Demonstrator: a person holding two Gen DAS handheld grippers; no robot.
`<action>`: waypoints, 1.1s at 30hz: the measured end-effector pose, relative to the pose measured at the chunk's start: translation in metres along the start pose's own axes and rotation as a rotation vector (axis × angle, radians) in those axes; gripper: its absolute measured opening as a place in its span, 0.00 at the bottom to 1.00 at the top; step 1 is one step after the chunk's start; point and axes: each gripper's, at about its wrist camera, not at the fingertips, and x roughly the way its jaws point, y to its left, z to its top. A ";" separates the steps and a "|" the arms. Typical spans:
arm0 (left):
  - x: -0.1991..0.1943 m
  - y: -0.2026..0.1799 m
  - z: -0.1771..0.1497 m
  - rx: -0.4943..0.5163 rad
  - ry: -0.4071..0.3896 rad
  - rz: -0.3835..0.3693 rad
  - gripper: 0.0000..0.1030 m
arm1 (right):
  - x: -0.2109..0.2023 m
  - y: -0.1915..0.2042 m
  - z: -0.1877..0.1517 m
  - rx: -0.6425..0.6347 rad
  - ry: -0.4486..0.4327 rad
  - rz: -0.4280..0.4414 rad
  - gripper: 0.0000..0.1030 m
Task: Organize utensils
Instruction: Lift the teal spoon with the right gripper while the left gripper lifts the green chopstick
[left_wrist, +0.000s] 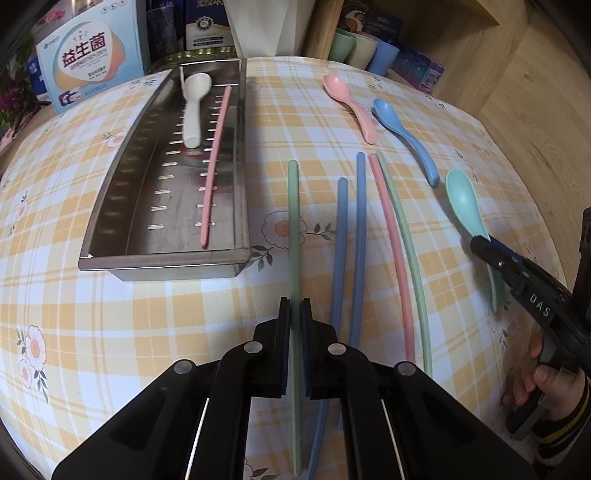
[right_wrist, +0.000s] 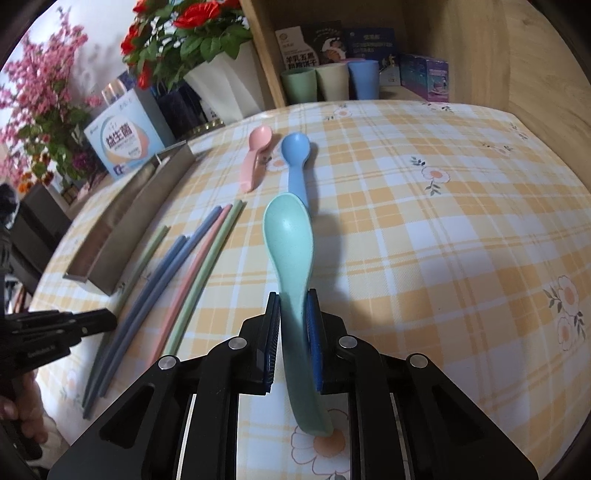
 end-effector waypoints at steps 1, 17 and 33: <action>-0.002 -0.001 0.000 0.008 -0.003 -0.005 0.05 | 0.000 -0.001 0.000 0.005 -0.001 0.004 0.14; -0.031 0.004 0.022 0.048 0.023 -0.091 0.05 | 0.000 -0.016 0.006 0.102 0.007 0.044 0.14; 0.012 -0.005 0.021 0.112 0.146 0.026 0.06 | 0.004 -0.019 0.004 0.111 0.024 0.061 0.14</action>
